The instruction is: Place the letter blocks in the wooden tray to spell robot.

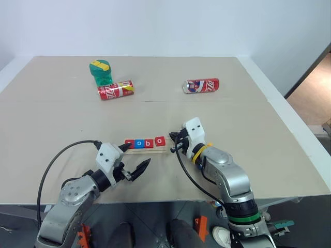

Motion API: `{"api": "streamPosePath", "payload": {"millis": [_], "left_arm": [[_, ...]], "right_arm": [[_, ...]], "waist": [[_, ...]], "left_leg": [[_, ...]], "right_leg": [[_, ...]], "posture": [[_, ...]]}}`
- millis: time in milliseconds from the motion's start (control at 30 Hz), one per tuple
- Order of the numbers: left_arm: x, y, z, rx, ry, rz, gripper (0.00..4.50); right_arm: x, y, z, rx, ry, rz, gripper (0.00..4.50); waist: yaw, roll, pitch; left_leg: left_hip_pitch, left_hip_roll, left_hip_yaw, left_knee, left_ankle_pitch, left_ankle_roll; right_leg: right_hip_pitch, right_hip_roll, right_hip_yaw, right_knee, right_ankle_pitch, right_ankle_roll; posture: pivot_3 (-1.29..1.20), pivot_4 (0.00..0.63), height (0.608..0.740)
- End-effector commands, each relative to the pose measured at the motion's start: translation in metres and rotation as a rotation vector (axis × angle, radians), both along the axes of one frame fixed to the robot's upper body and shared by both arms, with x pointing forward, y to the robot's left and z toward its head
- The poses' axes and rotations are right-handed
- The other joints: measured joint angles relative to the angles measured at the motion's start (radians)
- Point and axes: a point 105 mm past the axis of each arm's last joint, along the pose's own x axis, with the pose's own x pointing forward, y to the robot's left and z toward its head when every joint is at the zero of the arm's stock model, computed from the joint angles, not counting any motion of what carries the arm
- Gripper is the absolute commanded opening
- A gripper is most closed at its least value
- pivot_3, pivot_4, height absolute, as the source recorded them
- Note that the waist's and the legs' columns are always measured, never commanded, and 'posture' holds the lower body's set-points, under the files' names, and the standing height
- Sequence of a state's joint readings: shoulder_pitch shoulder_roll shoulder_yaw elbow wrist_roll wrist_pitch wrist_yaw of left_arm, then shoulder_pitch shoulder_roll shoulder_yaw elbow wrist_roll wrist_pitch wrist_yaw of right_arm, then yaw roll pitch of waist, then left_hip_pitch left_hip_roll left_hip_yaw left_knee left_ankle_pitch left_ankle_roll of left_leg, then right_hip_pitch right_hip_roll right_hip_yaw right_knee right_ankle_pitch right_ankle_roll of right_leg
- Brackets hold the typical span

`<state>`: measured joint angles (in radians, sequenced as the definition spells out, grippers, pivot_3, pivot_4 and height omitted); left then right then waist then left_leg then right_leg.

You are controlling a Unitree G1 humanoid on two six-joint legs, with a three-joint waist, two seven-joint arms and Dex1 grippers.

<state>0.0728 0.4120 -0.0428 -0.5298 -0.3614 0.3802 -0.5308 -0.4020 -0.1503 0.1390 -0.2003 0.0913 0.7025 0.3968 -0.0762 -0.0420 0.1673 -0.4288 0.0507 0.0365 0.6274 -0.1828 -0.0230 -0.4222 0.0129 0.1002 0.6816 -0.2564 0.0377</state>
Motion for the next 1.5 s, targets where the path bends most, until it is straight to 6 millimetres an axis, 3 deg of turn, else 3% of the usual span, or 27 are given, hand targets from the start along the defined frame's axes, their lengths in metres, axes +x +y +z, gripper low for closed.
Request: {"api": "streamPosePath", "payload": {"millis": [33,267,567,733,800,833,900,1000,1100,1200,1333,1500], "left_arm": [[-0.002,-0.004,0.009,0.003,-0.035,-0.017,4.50],[-0.003,-0.003,0.008,0.007,-0.032,-0.010,4.50],[-0.002,-0.003,0.008,0.009,-0.030,-0.010,4.50],[-0.002,-0.004,0.007,0.012,-0.031,-0.017,4.50],[-0.006,-0.009,0.009,0.014,-0.040,-0.059,4.50],[-0.008,-0.011,0.009,0.010,-0.041,-0.077,4.50],[-0.011,-0.013,0.012,0.004,-0.049,-0.115,4.50],[-0.017,-0.017,0.013,0.007,-0.043,-0.197,4.50],[-0.025,-0.021,0.013,0.012,-0.023,-0.287,4.50],[-0.027,-0.023,0.011,0.034,-0.016,-0.345,4.50],[-0.027,-0.021,0.008,0.040,-0.013,-0.353,4.50],[-0.027,-0.016,0.003,0.036,-0.005,-0.324,4.50]], "right_arm": [[0.001,0.011,0.011,0.007,-0.046,0.035,0.03],[-0.005,0.026,0.004,0.001,-0.026,0.092,0.03],[-0.007,0.030,0.006,-0.005,-0.033,0.118,0.03],[0.001,0.018,0.020,-0.003,-0.086,0.068,0.03],[0.006,0.007,0.037,-0.007,-0.140,0.066,0.03],[0.008,0.002,0.047,-0.005,-0.166,0.079,0.54],[0.011,-0.010,0.067,-0.008,-0.204,0.132,1.14],[-0.004,-0.024,0.079,-0.010,-0.146,0.348,2.23],[-0.025,-0.051,0.063,-0.101,-0.016,0.549,3.29],[-0.041,-0.084,0.033,-0.270,0.120,0.704,4.34],[-0.046,-0.097,0.019,-0.377,0.135,0.864,4.47],[-0.039,-0.103,0.002,-0.422,0.123,0.912,4.47]], "waist": [[0.000,0.000,0.000],[0.000,0.000,0.000],[0.000,0.000,0.000],[0.000,0.000,0.000],[0.000,0.000,0.000],[0.000,0.000,0.000],[0.000,0.000,0.000],[0.001,0.000,0.000],[0.005,0.000,0.000],[0.006,0.000,0.000],[-0.004,0.000,0.001],[-0.004,0.000,0.001]], "left_leg": [[0.000,0.000,0.000,0.000,0.000,0.000],[0.000,0.000,0.000,0.000,0.000,0.000],[0.000,0.000,0.000,0.000,0.000,0.000],[0.000,0.000,0.000,0.000,0.000,0.000],[0.000,0.000,0.000,0.000,0.000,0.000],[-0.001,0.000,0.000,0.001,0.000,0.000],[-0.001,-0.001,0.000,0.001,0.000,0.000],[-0.001,-0.001,0.000,0.001,0.000,0.000],[-0.001,-0.001,-0.001,0.000,-0.001,0.001],[-0.001,-0.002,-0.001,0.000,-0.003,0.003],[0.001,-0.001,0.002,0.000,-0.003,0.004],[0.005,0.001,0.001,0.000,-0.003,0.004]], "right_leg": [[0.000,0.000,0.000,0.000,0.000,0.000],[0.000,0.000,0.000,0.000,0.000,0.000],[0.000,0.000,0.000,0.000,0.000,0.000],[0.000,0.000,0.000,0.000,0.000,0.000],[0.000,0.000,0.000,0.000,0.000,0.000],[0.000,0.000,0.000,0.000,0.000,0.001],[0.000,-0.001,0.000,0.000,0.000,0.001],[0.001,-0.001,0.000,-0.001,0.000,0.001],[0.001,-0.001,-0.002,-0.001,-0.002,0.001],[0.001,-0.001,-0.002,-0.001,-0.004,0.001],[0.001,0.000,0.000,-0.001,-0.003,0.000],[0.004,0.001,0.000,0.000,-0.002,-0.002]], "posture": [[0.00,0.150,0.740],[0.00,0.150,0.740],[0.00,0.150,0.740],[0.00,0.150,0.740],[0.00,0.150,0.740],[0.00,0.150,0.740],[0.00,0.150,0.740],[0.00,0.150,0.740],[0.00,0.150,0.740],[0.00,0.150,0.740],[0.00,0.150,0.740],[0.00,0.150,0.740]]}}
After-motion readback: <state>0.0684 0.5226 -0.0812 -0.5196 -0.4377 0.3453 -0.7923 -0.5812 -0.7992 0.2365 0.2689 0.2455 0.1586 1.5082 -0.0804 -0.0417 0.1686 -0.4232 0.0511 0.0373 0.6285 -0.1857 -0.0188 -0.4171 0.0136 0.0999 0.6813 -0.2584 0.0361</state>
